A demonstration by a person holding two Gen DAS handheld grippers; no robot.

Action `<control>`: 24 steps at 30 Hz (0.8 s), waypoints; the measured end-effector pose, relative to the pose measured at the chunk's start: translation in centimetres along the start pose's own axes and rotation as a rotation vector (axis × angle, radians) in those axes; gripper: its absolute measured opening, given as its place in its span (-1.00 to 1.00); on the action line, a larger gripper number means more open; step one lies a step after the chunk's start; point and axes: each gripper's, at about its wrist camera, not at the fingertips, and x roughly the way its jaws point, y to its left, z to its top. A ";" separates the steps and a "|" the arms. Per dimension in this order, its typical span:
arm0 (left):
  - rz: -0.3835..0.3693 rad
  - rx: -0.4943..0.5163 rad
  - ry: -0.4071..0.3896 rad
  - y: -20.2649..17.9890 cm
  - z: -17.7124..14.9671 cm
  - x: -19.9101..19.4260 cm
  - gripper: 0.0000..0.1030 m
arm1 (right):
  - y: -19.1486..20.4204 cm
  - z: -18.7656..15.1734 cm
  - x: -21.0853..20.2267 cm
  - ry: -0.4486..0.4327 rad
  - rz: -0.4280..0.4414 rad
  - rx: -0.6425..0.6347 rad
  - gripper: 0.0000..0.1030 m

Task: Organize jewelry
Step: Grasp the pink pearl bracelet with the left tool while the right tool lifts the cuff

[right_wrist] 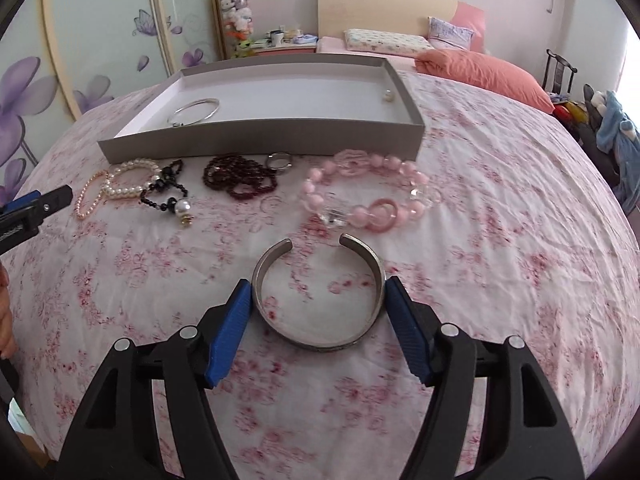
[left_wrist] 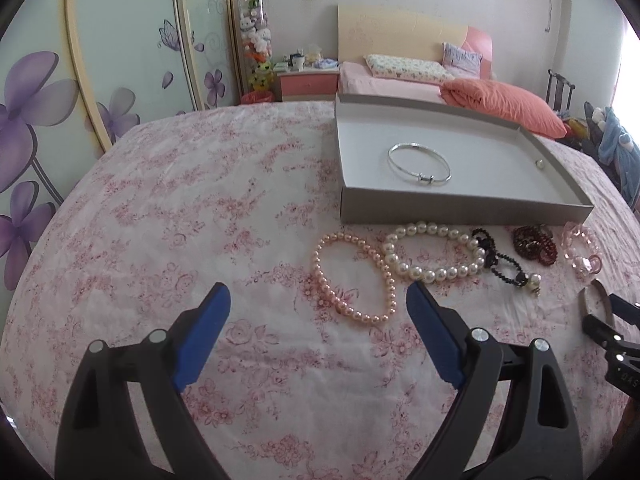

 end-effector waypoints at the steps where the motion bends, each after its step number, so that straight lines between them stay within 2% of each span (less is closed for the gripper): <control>1: 0.005 0.000 0.006 0.0 0.0 0.3 0.66 | 0.1 0.0 0.0 0.000 0.000 -0.002 0.31; 5: 0.014 -0.030 0.051 0.4 0.4 2.0 0.25 | 0.2 0.0 0.0 0.000 0.007 -0.006 0.31; 9: 0.023 -0.038 0.076 0.4 0.8 3.1 0.05 | 0.0 -0.3 -0.2 0.000 0.011 -0.009 0.31; 14: 0.014 -0.003 0.068 -0.7 0.9 3.0 -0.34 | 0.1 -0.3 -0.2 0.000 0.015 -0.015 0.31; 24: 0.021 -0.001 0.070 -1.3 1.3 3.1 -0.38 | 0.6 -0.1 -0.1 0.002 0.018 -0.018 0.33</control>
